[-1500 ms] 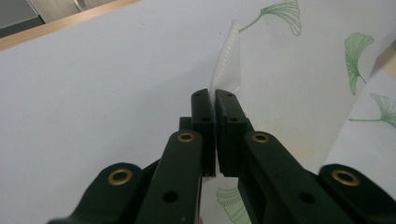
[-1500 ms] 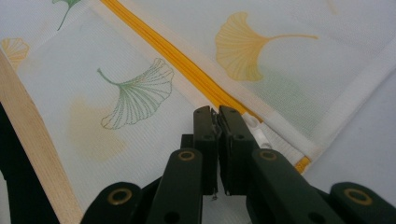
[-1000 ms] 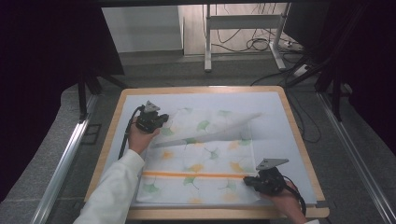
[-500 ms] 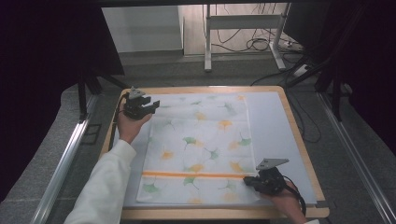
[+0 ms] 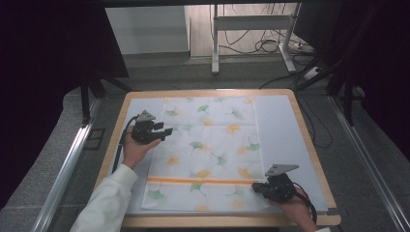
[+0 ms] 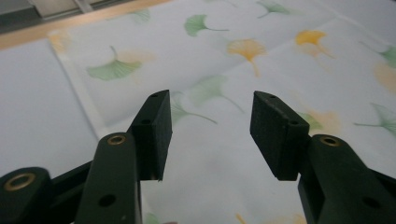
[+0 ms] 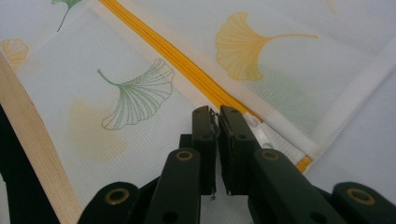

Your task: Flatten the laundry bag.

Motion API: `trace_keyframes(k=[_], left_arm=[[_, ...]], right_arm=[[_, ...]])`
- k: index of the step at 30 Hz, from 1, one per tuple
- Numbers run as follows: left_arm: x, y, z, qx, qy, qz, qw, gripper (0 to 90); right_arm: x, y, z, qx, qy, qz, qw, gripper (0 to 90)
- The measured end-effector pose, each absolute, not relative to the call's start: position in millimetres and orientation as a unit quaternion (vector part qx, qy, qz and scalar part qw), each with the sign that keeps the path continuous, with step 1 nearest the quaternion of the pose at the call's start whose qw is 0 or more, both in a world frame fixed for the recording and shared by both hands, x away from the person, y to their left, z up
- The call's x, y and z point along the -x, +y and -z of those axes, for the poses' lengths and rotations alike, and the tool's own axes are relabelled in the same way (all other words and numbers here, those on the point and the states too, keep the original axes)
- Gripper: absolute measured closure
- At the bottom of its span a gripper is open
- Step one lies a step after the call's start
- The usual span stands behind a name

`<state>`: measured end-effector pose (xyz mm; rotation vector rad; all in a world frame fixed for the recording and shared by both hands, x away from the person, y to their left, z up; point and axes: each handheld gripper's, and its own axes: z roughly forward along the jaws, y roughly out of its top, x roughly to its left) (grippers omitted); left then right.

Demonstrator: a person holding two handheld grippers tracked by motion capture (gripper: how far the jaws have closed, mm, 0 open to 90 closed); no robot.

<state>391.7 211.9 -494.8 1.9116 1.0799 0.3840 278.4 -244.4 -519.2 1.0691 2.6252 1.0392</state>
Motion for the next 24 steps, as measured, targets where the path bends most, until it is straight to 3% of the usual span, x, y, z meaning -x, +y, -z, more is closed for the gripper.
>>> trace_keyframes(k=[12, 24], left_arm=[[-343, 176, 504, -0.813, 0.387, -0.168, 0.401, 40.6], [-305, 146, 501, -0.831, 0.351, -0.154, 0.403, 39.3]], right_arm=[[-279, -243, 518, -0.344, 0.873, -0.340, 0.065, 84.5], [-278, -245, 512, -0.349, 0.870, -0.342, 0.065, 83.2]])
